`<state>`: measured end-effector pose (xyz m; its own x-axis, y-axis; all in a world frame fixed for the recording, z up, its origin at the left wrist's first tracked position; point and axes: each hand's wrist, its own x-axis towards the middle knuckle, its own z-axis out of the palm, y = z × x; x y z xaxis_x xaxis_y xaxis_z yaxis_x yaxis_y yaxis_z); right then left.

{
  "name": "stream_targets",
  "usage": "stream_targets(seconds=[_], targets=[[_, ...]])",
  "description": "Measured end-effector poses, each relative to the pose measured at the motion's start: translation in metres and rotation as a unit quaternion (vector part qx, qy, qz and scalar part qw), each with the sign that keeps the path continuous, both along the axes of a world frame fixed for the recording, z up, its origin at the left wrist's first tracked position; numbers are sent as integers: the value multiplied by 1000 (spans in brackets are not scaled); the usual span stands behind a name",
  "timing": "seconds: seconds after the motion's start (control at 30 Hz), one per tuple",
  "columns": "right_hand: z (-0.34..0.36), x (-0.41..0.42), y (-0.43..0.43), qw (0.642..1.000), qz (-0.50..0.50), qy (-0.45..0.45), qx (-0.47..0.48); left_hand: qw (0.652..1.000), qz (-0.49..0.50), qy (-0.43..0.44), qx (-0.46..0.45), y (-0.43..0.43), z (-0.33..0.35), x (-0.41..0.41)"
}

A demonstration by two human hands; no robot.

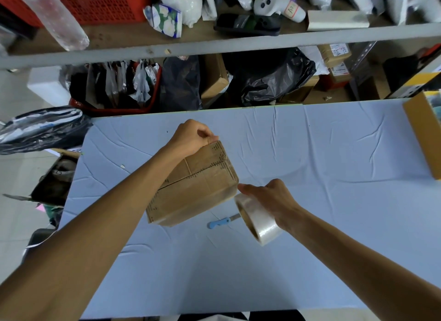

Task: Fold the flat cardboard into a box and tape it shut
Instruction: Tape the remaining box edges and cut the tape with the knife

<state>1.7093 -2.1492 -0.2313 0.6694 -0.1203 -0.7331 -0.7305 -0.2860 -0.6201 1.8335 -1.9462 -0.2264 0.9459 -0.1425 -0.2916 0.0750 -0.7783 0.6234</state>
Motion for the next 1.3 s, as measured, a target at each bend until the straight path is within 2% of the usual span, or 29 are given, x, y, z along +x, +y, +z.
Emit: stream_targets(seconds=[0.1,0.23,0.3,0.4,0.53,0.8,1.1,1.3], targets=[[1,1,-1,1000,7,-2,-13,994,50,83,-42,3,-1,-1],[-1,-2,-2,1000,-1,-4,-12,990,94,-73,-78,3,2,-14],[-2,-2,-1,1000,0,-4,-14,989,65,-68,-114,1,7,-21],[-2,0,0,1000,-2,-6,-12,996,1,-37,-79,-1,12,-27],[-2,-1,-1,1000,-3,-6,-10,997,15,-33,-67,-5,12,-26],[-1,-2,0,1000,-3,-7,-11,997,-64,7,-30,-9,14,-17],[-3,-3,-1,999,11,-13,-48,996,-60,59,-42,-21,13,-7],[-6,-1,1,998,10,-40,-54,995,-8,95,-34,-26,8,-4]])
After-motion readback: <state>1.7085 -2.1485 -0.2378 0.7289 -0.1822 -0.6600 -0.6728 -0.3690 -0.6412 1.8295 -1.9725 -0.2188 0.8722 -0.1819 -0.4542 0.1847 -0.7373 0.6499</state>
